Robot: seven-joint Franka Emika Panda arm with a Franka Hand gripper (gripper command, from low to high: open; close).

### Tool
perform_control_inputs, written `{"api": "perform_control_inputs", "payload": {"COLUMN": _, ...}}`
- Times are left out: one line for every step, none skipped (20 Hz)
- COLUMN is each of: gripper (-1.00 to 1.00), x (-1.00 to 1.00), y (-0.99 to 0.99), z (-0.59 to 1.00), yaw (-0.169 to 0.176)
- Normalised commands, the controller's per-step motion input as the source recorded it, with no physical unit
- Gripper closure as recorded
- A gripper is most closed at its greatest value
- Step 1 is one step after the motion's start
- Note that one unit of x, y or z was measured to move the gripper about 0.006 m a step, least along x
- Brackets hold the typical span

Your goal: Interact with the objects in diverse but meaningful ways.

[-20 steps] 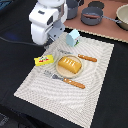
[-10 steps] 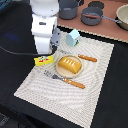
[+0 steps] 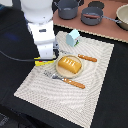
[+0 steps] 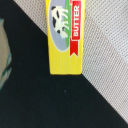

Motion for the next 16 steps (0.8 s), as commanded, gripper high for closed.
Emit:
{"api": "perform_control_inputs", "payload": {"gripper": -1.00, "x": -0.05, "y": 0.00, "z": -0.33, "yaw": 0.032}}
{"api": "perform_control_inputs", "payload": {"gripper": -1.00, "x": -0.07, "y": 0.00, "z": -0.33, "yaw": 0.033}}
{"api": "perform_control_inputs", "payload": {"gripper": -1.00, "x": -0.14, "y": 0.03, "z": -0.35, "yaw": 0.026}}
{"api": "perform_control_inputs", "payload": {"gripper": -1.00, "x": -0.13, "y": 0.03, "z": -0.34, "yaw": 0.030}}
{"api": "perform_control_inputs", "payload": {"gripper": -1.00, "x": -0.17, "y": 0.03, "z": -0.34, "yaw": 0.032}}
{"api": "perform_control_inputs", "payload": {"gripper": -1.00, "x": -0.19, "y": 0.03, "z": -0.31, "yaw": 0.031}}
{"api": "perform_control_inputs", "payload": {"gripper": -1.00, "x": -0.24, "y": 0.00, "z": -0.30, "yaw": 0.029}}
{"api": "perform_control_inputs", "payload": {"gripper": -1.00, "x": -0.26, "y": 0.00, "z": -0.30, "yaw": 0.025}}
{"api": "perform_control_inputs", "payload": {"gripper": -1.00, "x": -0.26, "y": 0.00, "z": -0.29, "yaw": 0.021}}
{"api": "perform_control_inputs", "payload": {"gripper": -1.00, "x": -0.27, "y": 0.00, "z": -0.28, "yaw": 0.017}}
{"api": "perform_control_inputs", "payload": {"gripper": -1.00, "x": -0.27, "y": 0.00, "z": -0.29, "yaw": 0.016}}
{"api": "perform_control_inputs", "payload": {"gripper": -1.00, "x": -0.26, "y": 0.00, "z": -0.29, "yaw": 0.016}}
{"api": "perform_control_inputs", "payload": {"gripper": -1.00, "x": -0.27, "y": 0.00, "z": -0.29, "yaw": 0.016}}
{"api": "perform_control_inputs", "payload": {"gripper": -1.00, "x": -0.28, "y": 0.00, "z": -0.28, "yaw": 0.016}}
{"api": "perform_control_inputs", "payload": {"gripper": -1.00, "x": -0.27, "y": 0.00, "z": -0.24, "yaw": 0.016}}
{"api": "perform_control_inputs", "payload": {"gripper": -1.00, "x": -0.25, "y": 0.00, "z": -0.20, "yaw": 0.018}}
